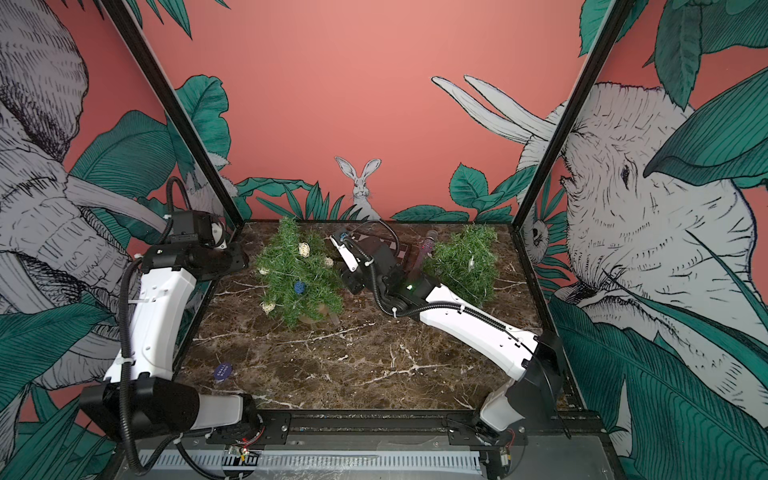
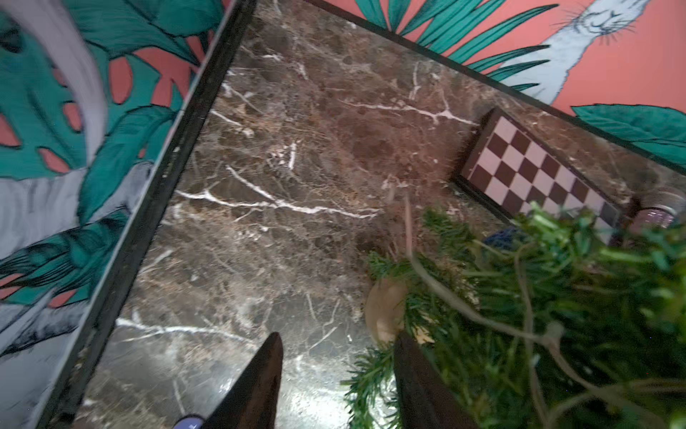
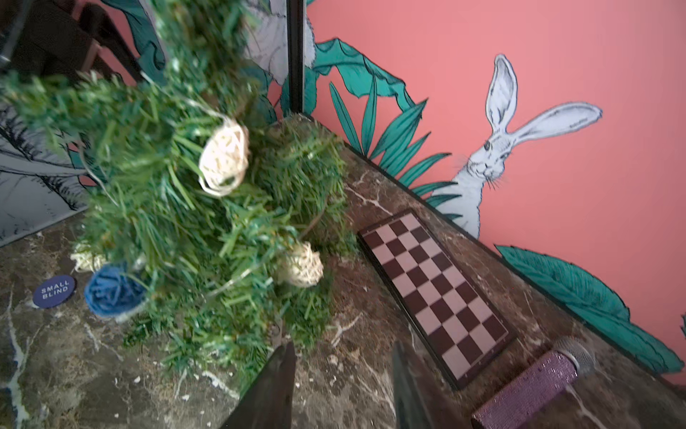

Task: Wrap string light around the christmas tree
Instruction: Wrap the light string around the Christmas tree, then reset both arms

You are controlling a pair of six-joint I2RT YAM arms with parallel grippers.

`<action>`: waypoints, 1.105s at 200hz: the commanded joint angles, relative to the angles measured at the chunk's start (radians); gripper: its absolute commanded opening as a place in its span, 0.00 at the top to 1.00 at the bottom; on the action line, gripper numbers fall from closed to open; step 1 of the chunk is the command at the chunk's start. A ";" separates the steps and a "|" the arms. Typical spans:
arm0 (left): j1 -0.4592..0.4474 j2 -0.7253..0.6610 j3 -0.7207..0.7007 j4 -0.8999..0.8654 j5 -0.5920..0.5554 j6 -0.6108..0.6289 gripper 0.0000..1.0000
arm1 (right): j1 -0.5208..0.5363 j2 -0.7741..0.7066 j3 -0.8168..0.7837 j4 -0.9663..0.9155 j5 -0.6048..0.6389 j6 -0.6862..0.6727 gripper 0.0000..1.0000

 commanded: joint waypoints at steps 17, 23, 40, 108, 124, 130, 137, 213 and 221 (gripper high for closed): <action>0.001 -0.137 -0.046 -0.052 -0.225 0.057 0.46 | 0.007 -0.192 -0.197 -0.097 0.083 0.092 0.71; 0.001 -0.145 -0.051 -0.047 -0.243 0.061 0.46 | 0.006 -0.235 -0.219 -0.110 0.082 0.111 0.79; 0.001 -0.154 -0.067 -0.042 -0.254 0.055 0.46 | -0.002 -0.273 -0.177 -0.329 0.076 0.190 0.91; 0.000 -0.290 -0.368 0.114 -0.184 -0.040 0.47 | -0.003 -0.531 -0.441 -0.741 0.228 0.595 1.00; -0.008 -0.312 -0.413 0.135 -0.177 -0.048 0.47 | -0.015 -0.567 -0.470 -0.804 0.231 0.681 1.00; -0.012 -0.320 -0.431 0.148 -0.178 -0.049 0.47 | -0.034 -0.560 -0.475 -0.848 0.231 0.725 1.00; -0.018 -0.327 -0.449 0.159 -0.181 -0.054 0.47 | -0.075 -0.545 -0.478 -0.892 0.222 0.773 1.00; -0.276 -0.348 -0.687 0.481 -0.343 -0.095 0.45 | -0.591 -0.603 -0.569 -0.661 0.210 0.823 0.80; -0.287 -0.350 -0.713 0.522 -0.357 -0.090 0.45 | -0.654 -0.597 -0.573 -0.627 0.241 0.805 0.78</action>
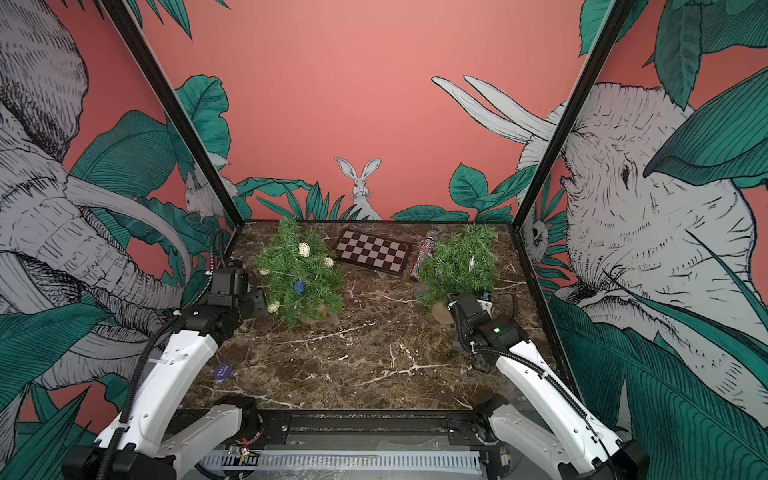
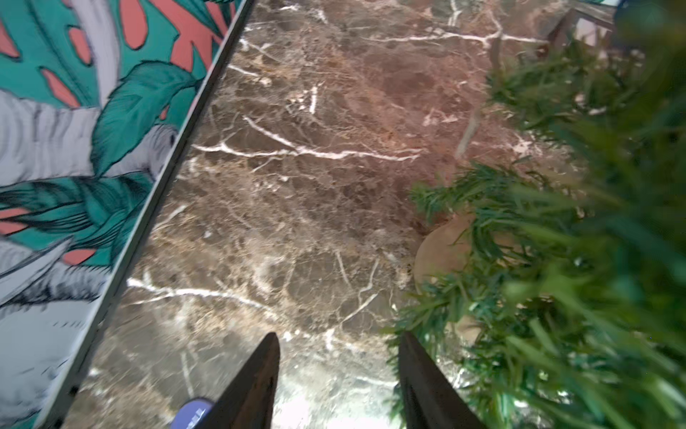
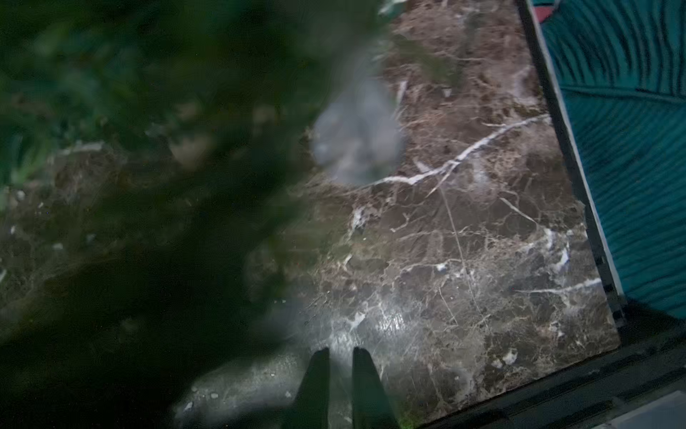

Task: Wrap string light around the christmas tree
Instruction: Reset both arms

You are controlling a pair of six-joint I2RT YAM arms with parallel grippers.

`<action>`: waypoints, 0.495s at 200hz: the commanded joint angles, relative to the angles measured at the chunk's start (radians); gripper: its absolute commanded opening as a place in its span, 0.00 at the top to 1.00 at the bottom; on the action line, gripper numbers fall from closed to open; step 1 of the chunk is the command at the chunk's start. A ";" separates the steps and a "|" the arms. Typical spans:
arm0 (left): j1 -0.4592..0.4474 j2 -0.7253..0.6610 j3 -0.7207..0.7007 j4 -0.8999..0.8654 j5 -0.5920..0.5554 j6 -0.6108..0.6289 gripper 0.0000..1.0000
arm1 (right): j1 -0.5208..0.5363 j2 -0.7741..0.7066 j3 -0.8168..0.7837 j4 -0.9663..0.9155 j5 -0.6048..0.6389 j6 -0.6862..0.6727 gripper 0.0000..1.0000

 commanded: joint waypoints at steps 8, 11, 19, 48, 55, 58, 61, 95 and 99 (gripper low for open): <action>-0.038 -0.013 -0.090 0.208 -0.096 -0.015 0.45 | -0.190 -0.001 -0.018 0.161 0.088 -0.005 0.76; -0.043 -0.013 -0.100 0.226 -0.100 -0.013 0.44 | -0.218 0.002 -0.024 0.189 0.086 -0.009 0.75; -0.054 -0.012 -0.120 0.274 -0.118 -0.011 0.44 | -0.288 0.015 -0.045 0.266 0.078 -0.007 0.74; -0.068 0.028 -0.166 0.401 -0.211 0.016 0.42 | -0.431 0.131 -0.106 0.529 0.109 0.014 0.68; -0.067 0.044 -0.178 0.437 -0.256 0.038 0.41 | -0.431 0.168 -0.115 0.596 0.145 -0.030 0.65; -0.067 0.048 -0.184 0.452 -0.283 0.046 0.40 | -0.432 0.181 -0.122 0.642 0.157 -0.061 0.63; -0.068 0.055 -0.189 0.475 -0.306 0.057 0.40 | -0.431 0.193 -0.133 0.691 0.167 -0.091 0.62; -0.066 0.099 -0.348 0.876 -0.404 0.202 0.35 | -0.410 0.245 -0.345 1.351 0.236 -0.527 0.54; -0.066 0.105 -0.368 0.935 -0.384 0.218 0.35 | -0.410 0.246 -0.369 1.411 0.226 -0.559 0.54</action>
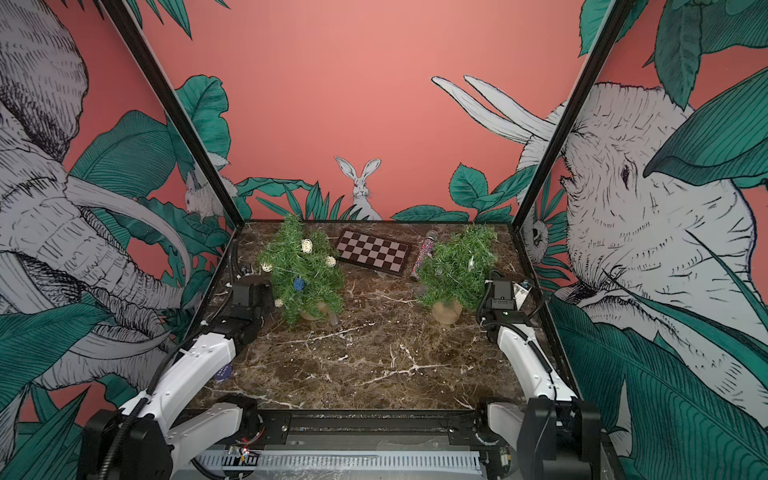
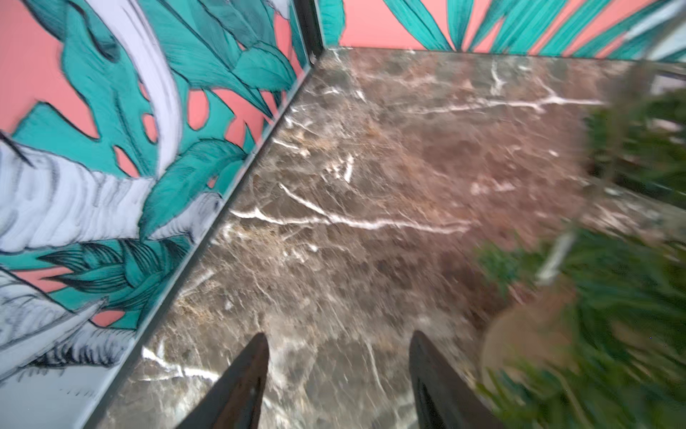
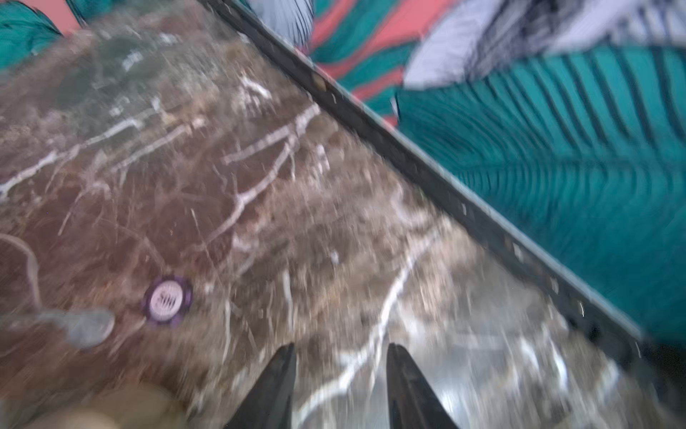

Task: Wrap string light around the christmas tree
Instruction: Reset both arms

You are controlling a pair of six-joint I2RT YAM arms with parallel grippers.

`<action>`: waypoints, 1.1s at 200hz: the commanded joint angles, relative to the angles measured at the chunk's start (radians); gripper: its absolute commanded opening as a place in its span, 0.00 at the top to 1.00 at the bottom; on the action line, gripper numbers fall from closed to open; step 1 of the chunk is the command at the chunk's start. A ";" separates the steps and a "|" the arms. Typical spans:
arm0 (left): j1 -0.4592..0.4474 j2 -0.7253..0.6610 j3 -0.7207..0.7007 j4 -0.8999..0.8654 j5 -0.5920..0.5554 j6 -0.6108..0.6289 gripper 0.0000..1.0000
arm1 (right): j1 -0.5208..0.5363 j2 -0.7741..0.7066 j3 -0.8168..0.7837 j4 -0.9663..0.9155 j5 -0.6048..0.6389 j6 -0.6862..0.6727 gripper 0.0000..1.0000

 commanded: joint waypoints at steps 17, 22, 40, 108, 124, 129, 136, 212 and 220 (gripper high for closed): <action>-0.003 0.041 -0.166 0.505 0.007 0.155 0.35 | 0.007 0.041 -0.173 0.712 0.024 -0.389 0.54; -0.003 0.043 -0.176 0.521 0.038 0.176 0.34 | 0.007 0.061 -0.181 0.739 0.011 -0.410 0.54; 0.007 0.066 -0.218 0.602 0.059 0.207 0.32 | 0.009 0.096 -0.169 0.760 -0.037 -0.470 0.53; 0.119 0.234 -0.284 0.880 0.283 0.239 0.31 | 0.020 0.126 -0.186 0.792 -0.191 -0.449 0.54; 0.125 0.262 -0.284 0.930 0.343 0.290 0.31 | 0.022 0.157 -0.219 0.854 -0.209 -0.454 0.53; 0.126 0.273 -0.284 0.948 0.352 0.304 0.31 | 0.022 0.183 -0.233 0.920 -0.206 -0.460 0.53; 0.125 0.289 -0.288 0.980 0.363 0.314 0.31 | 0.024 0.226 -0.242 0.983 -0.195 -0.461 0.53; 0.128 0.513 -0.217 1.078 0.332 0.315 0.00 | 0.041 0.400 -0.307 1.251 -0.188 -0.477 0.40; 0.128 0.487 -0.203 1.001 0.330 0.302 0.00 | 0.041 0.398 -0.304 1.234 -0.188 -0.473 0.36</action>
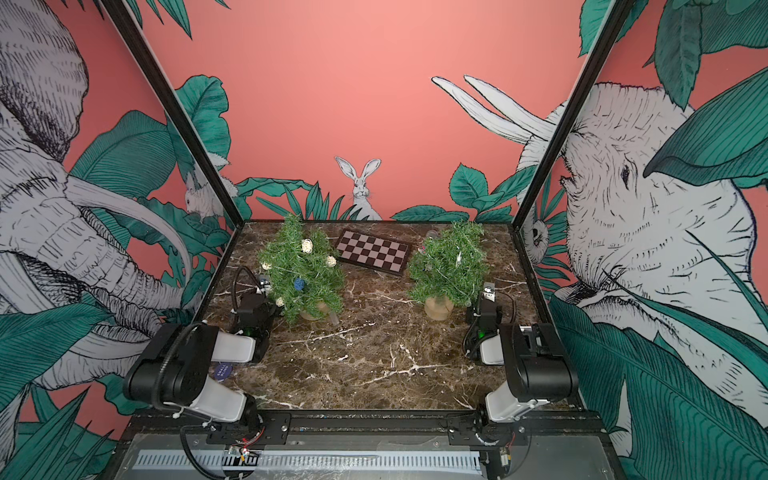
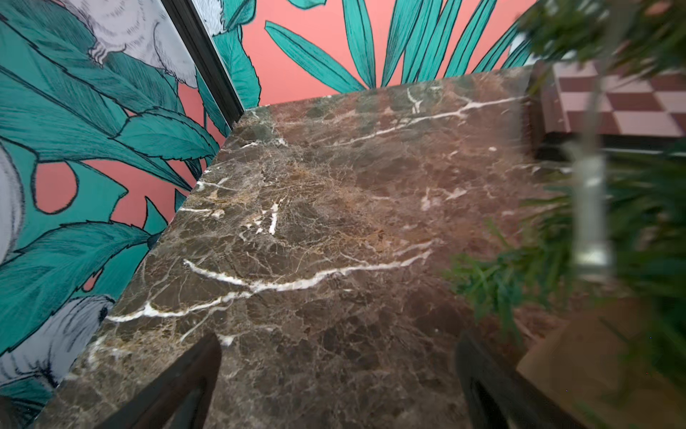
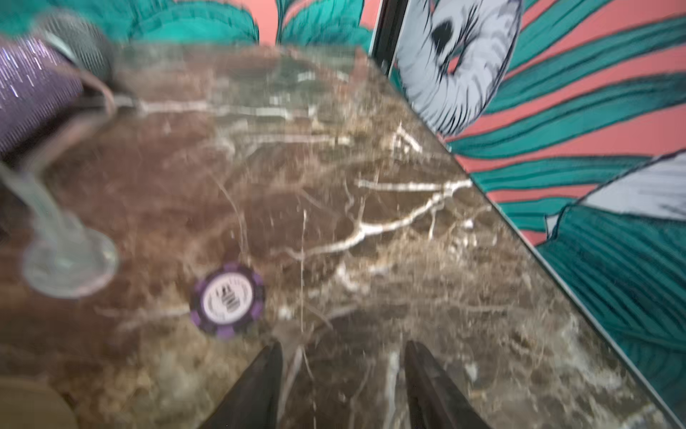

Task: Wrap string light around the christmas tree
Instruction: Reset both arms

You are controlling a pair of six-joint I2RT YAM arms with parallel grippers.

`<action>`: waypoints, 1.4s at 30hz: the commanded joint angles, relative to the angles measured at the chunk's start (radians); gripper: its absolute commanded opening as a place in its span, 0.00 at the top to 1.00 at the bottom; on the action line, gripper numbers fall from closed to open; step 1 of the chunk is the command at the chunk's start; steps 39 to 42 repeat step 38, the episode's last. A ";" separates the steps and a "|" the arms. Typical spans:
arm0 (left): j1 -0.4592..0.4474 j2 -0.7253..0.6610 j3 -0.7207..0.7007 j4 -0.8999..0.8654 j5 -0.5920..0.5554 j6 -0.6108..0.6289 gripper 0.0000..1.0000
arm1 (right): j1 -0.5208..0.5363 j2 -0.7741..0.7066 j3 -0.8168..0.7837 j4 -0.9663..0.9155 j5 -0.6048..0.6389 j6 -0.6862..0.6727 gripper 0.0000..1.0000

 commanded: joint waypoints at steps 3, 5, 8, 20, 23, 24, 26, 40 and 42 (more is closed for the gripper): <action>0.007 0.002 0.044 0.017 -0.046 -0.007 0.00 | 0.004 -0.008 0.023 0.104 0.007 -0.008 0.23; 0.006 -0.008 0.049 -0.008 -0.047 -0.010 0.00 | 0.006 -0.010 0.024 0.097 0.005 -0.006 0.01; 0.021 -0.002 0.070 -0.041 -0.040 -0.029 0.00 | 0.006 -0.010 0.028 0.089 0.007 -0.006 0.01; 0.024 -0.015 0.077 -0.076 -0.036 -0.033 0.00 | 0.006 -0.011 0.027 0.093 0.007 -0.008 0.01; 0.024 -0.015 0.077 -0.077 -0.036 -0.033 0.00 | 0.006 -0.011 0.028 0.092 0.007 -0.008 0.01; 0.023 -0.015 0.078 -0.077 -0.035 -0.033 0.00 | 0.006 -0.011 0.027 0.091 0.007 -0.008 0.01; 0.023 -0.015 0.078 -0.076 -0.035 -0.033 0.00 | 0.007 -0.011 0.028 0.092 0.007 -0.008 0.01; 0.011 -0.012 0.085 -0.086 -0.052 -0.019 0.00 | 0.011 -0.010 0.058 0.039 -0.012 -0.020 0.01; 0.011 -0.012 0.085 -0.086 -0.052 -0.019 0.00 | 0.011 -0.010 0.058 0.039 -0.012 -0.020 0.01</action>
